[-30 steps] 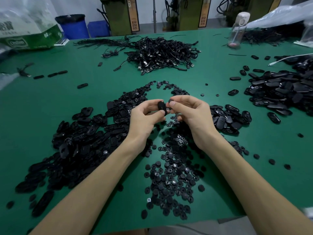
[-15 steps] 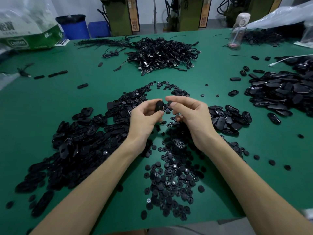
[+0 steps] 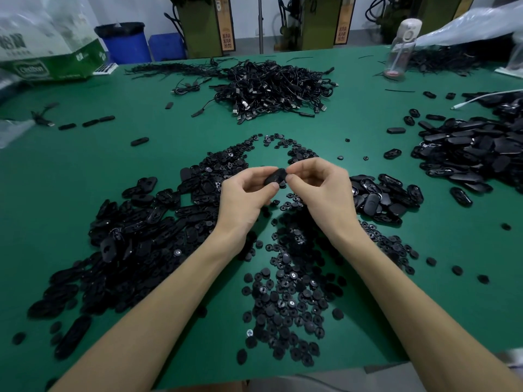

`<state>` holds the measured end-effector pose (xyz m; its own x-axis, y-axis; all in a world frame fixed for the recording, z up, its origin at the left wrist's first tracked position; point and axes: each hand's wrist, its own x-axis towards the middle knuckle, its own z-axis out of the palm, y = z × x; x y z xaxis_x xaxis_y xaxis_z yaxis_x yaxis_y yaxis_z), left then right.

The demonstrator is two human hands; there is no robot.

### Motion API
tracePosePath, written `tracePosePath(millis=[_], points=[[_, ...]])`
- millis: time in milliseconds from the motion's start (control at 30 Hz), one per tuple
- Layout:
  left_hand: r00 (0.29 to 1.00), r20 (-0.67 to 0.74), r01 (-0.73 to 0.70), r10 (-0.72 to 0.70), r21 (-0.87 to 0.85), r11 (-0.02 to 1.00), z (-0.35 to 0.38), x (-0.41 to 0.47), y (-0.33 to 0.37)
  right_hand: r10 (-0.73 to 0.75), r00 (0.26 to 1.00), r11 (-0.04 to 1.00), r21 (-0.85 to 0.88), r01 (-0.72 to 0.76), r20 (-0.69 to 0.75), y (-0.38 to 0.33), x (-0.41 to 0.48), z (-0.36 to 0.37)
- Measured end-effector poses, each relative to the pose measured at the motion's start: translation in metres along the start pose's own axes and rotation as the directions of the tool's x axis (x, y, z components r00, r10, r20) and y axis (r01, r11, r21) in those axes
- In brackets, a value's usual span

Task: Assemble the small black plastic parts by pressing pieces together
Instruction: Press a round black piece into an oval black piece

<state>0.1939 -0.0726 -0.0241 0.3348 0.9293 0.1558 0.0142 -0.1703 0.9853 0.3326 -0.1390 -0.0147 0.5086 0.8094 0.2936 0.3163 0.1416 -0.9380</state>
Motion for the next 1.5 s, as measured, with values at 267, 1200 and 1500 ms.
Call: tracePosePath(millis=[267, 1200, 1500], points=[[1.000, 0.017, -0.014, 0.014, 0.025, 1.000, 0.0012, 0.0006, -0.0009, -0.026, 1.000, 0.992, -0.125, 0.028, 0.017, 0.0000, -0.0009, -0.0006], [0.994, 0.096, -0.048, 0.050, -0.026, 0.999, -0.0010, -0.0018, 0.0042, 0.064, 0.997, 0.996, 0.061, -0.067, 0.044, 0.0025, 0.0023, -0.0043], [0.995, 0.089, -0.044, 0.048, -0.045, 0.998, -0.0012, -0.0015, 0.0057, 0.088, 0.992, 0.973, 0.204, -0.105, 0.091, 0.0035, 0.0028, -0.0040]])
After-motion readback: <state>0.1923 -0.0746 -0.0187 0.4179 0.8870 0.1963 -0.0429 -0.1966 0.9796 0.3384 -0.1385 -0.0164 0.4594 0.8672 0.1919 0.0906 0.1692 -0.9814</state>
